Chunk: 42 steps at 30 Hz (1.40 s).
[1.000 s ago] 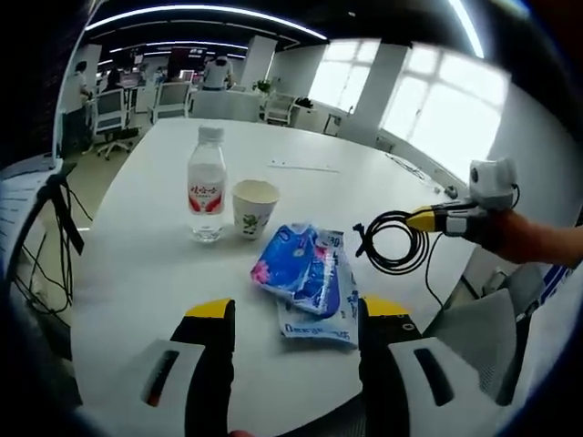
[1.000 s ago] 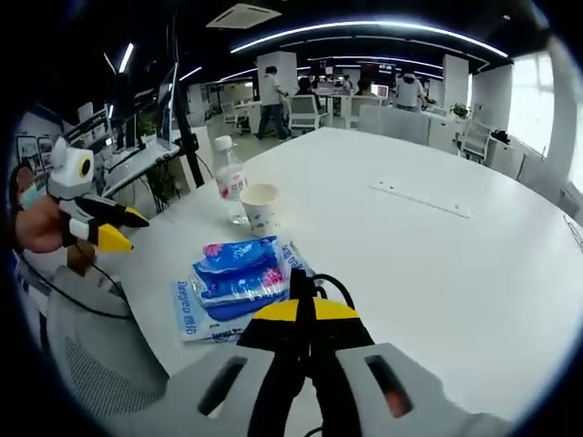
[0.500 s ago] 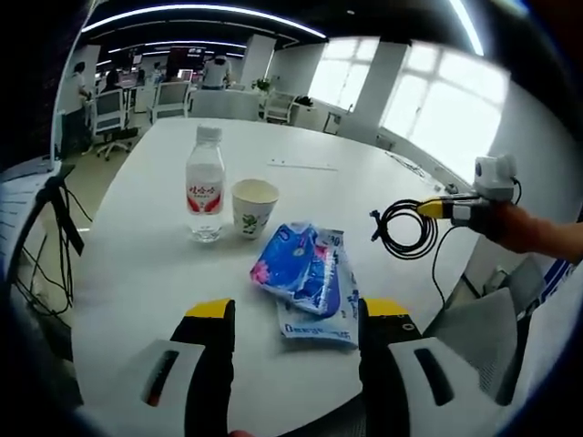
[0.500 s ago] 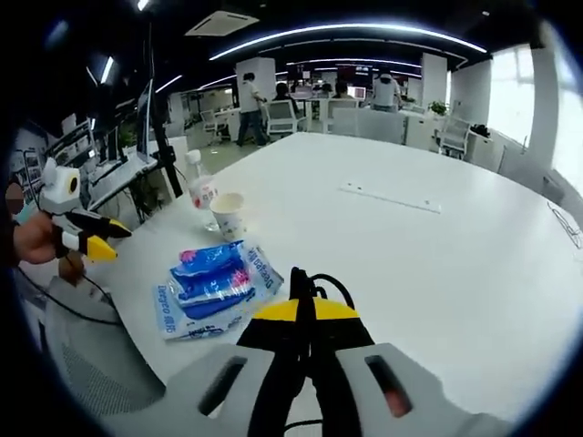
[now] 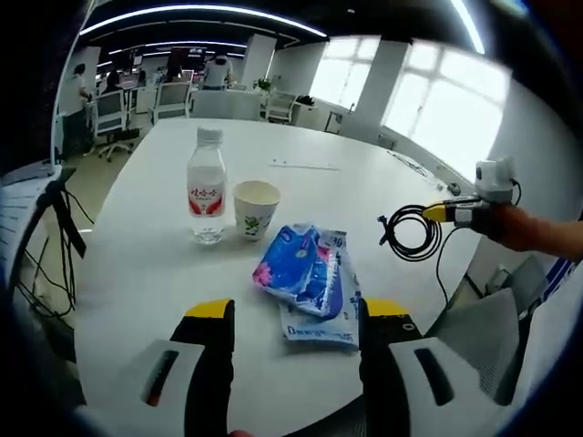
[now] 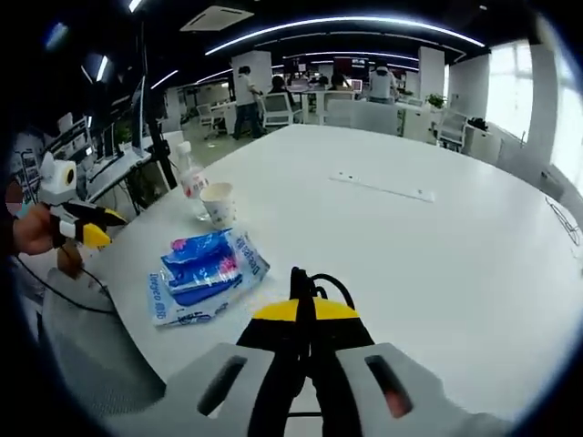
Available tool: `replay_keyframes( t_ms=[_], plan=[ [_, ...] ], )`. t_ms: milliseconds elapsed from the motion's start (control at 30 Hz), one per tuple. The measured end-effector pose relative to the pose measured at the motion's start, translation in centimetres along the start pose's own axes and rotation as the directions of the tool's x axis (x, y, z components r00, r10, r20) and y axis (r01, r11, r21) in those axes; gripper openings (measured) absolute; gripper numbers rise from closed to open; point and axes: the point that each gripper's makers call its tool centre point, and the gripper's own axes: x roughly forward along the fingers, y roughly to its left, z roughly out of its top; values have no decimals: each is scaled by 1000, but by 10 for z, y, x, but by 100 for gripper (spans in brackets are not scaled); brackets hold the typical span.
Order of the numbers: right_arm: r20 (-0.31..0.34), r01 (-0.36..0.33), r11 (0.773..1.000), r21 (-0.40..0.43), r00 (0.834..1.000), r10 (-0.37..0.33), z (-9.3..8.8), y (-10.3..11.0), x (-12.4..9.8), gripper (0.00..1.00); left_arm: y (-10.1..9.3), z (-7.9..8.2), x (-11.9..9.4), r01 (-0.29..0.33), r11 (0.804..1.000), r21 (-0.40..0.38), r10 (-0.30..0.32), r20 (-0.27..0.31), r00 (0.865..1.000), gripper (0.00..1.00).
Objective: Arrange the tabletop items into an orderly group along one side of the table until the central work area is clear of visible clutter.
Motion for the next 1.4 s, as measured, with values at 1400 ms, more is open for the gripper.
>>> replay_keyframes(
  t_ms=[1400],
  plan=[
    [-171,-33,997,63,984,43,-62,-44,44,1,-2,2,-15,-70,997,-17,71,14,997,55]
  ],
)
